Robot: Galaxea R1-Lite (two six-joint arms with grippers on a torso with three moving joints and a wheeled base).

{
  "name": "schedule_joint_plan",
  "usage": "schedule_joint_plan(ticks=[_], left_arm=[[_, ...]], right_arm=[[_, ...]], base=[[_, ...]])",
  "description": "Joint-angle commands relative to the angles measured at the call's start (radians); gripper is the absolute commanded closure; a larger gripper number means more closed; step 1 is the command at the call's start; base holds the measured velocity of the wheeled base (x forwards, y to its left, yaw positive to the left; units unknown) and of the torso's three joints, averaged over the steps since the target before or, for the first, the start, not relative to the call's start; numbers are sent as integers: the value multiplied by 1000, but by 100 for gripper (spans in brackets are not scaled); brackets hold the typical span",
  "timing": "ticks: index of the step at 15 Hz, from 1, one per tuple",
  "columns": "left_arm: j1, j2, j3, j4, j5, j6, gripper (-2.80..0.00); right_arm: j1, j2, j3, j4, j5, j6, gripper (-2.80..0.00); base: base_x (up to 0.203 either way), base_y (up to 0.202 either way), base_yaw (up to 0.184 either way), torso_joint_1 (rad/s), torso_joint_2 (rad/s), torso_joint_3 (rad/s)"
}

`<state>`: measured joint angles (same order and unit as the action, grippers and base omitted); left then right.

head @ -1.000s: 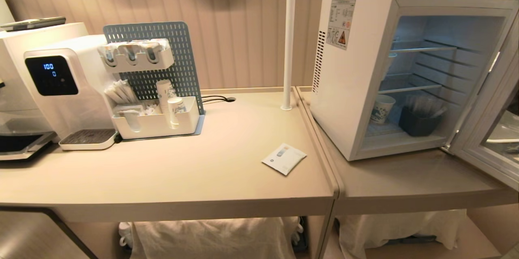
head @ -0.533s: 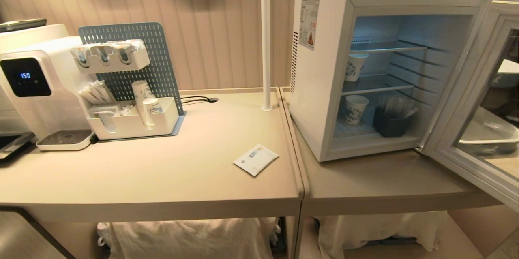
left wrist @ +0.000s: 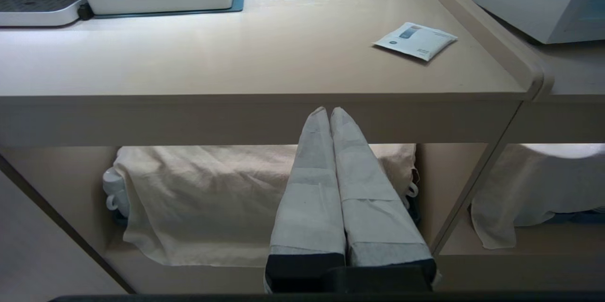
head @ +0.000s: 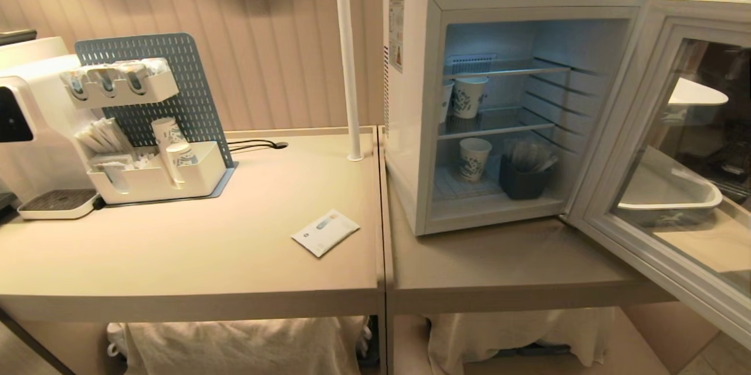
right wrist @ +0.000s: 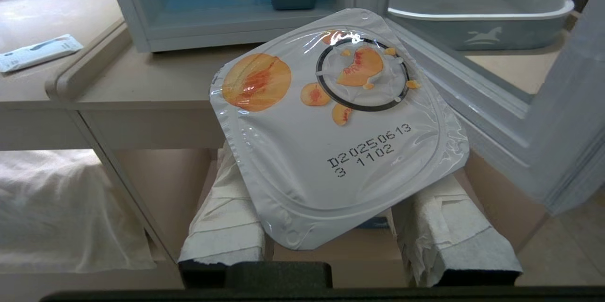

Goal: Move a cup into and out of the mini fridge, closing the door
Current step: Put the yoghurt in the freezer

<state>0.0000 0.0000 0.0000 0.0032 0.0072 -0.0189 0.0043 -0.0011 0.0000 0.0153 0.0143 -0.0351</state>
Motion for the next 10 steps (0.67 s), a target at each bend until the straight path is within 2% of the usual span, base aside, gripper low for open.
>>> schedule_joint_plan(ticks=[1, 5, 10], left_arm=[[0, 2, 2, 0, 0, 0, 0], [0, 2, 2, 0, 1, 0, 0], [0, 2, 2, 0, 0, -1, 0]], right_arm=[[0, 3, 0, 0, 0, 0, 0], [0, 3, 0, 0, 0, 6, 0], [0, 3, 0, 2, 0, 6, 0]], base=[[0, -63, -2, 4, 3, -1], [0, 0, 0, 0, 0, 0], [156, 0, 2, 5, -1, 0]])
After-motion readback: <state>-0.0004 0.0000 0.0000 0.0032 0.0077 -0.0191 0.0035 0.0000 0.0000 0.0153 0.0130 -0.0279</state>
